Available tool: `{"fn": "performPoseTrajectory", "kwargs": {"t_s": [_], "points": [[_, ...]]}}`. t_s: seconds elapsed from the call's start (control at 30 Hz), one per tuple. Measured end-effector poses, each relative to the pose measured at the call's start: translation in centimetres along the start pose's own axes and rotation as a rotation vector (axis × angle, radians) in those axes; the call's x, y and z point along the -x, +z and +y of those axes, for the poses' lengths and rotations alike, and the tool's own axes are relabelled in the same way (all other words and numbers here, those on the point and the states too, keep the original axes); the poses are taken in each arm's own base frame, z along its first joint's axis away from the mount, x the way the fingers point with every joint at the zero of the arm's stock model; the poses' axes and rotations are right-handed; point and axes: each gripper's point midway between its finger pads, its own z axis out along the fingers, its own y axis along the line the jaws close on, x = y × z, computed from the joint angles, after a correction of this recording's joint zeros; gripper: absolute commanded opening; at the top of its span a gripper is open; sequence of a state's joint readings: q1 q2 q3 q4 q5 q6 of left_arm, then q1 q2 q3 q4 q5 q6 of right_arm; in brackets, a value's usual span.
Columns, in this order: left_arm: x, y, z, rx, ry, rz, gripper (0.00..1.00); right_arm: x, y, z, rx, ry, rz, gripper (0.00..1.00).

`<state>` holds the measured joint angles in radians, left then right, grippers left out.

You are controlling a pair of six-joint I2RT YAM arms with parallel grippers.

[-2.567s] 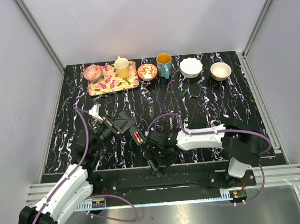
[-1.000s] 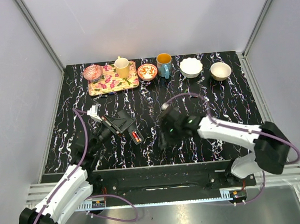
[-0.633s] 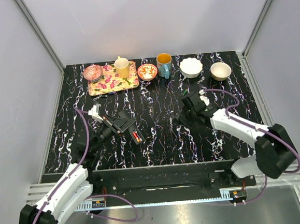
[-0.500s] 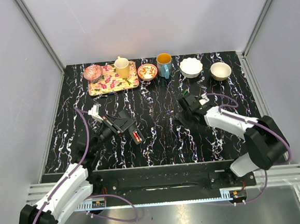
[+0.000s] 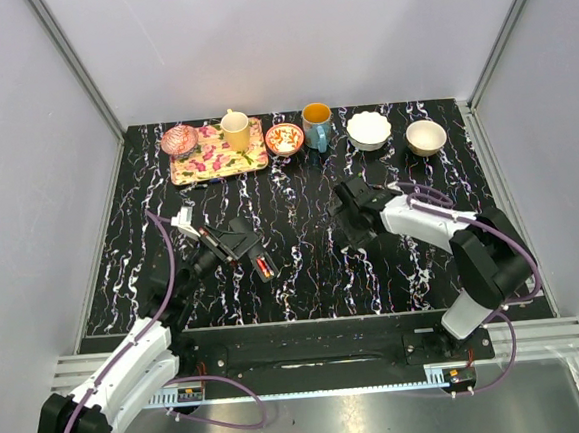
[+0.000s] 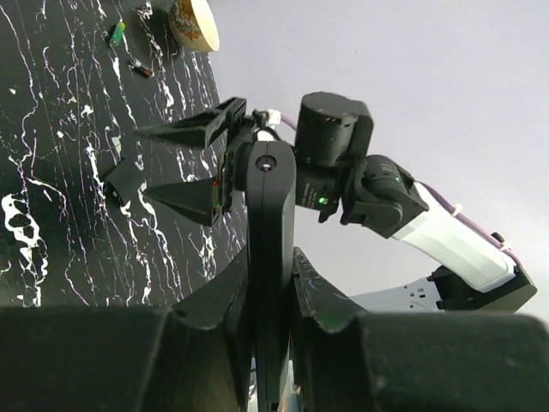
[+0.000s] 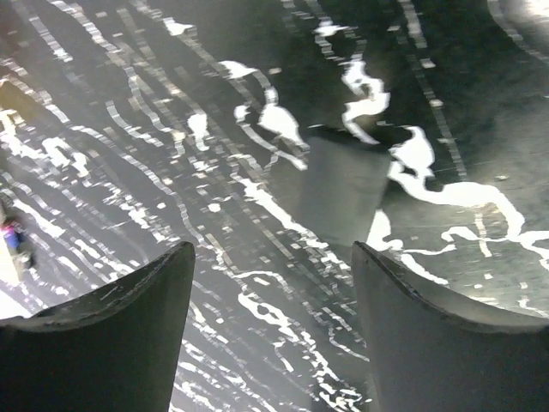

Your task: Load the batteries into the remote control

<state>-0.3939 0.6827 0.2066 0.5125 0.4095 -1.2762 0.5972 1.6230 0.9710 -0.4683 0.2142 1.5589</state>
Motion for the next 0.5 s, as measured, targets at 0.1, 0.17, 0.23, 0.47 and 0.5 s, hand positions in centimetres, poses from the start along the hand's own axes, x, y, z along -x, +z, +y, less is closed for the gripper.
{"fn": "performPoseTrajectory", "kwargs": {"t_s": [0.1,0.17,0.23,0.47,0.5], "points": [[0.0,0.0,0.0,-0.002,0.001,-0.001,0.0,-0.2,-1.0,1.9,0.044,-0.049,0.019,0.79],[0.0,0.0,0.0,-0.004,0.002,-0.001,0.0,-0.6,-1.8,3.1,0.081,-0.132,0.043,0.77],[0.0,0.0,0.0,-0.003,0.004,-0.001,0.0,-1.2,-3.0,4.4,0.128,-0.289,0.085,0.8],[-0.1,-0.2,0.1,-0.006,0.026,-0.001,0.0,-0.3,-3.7,2.3,0.127,-0.92,0.096,0.93],[-0.1,-0.2,0.2,-0.008,0.029,-0.001,0.0,0.0,-3.2,1.2,0.089,-0.991,0.1,0.93]]}}
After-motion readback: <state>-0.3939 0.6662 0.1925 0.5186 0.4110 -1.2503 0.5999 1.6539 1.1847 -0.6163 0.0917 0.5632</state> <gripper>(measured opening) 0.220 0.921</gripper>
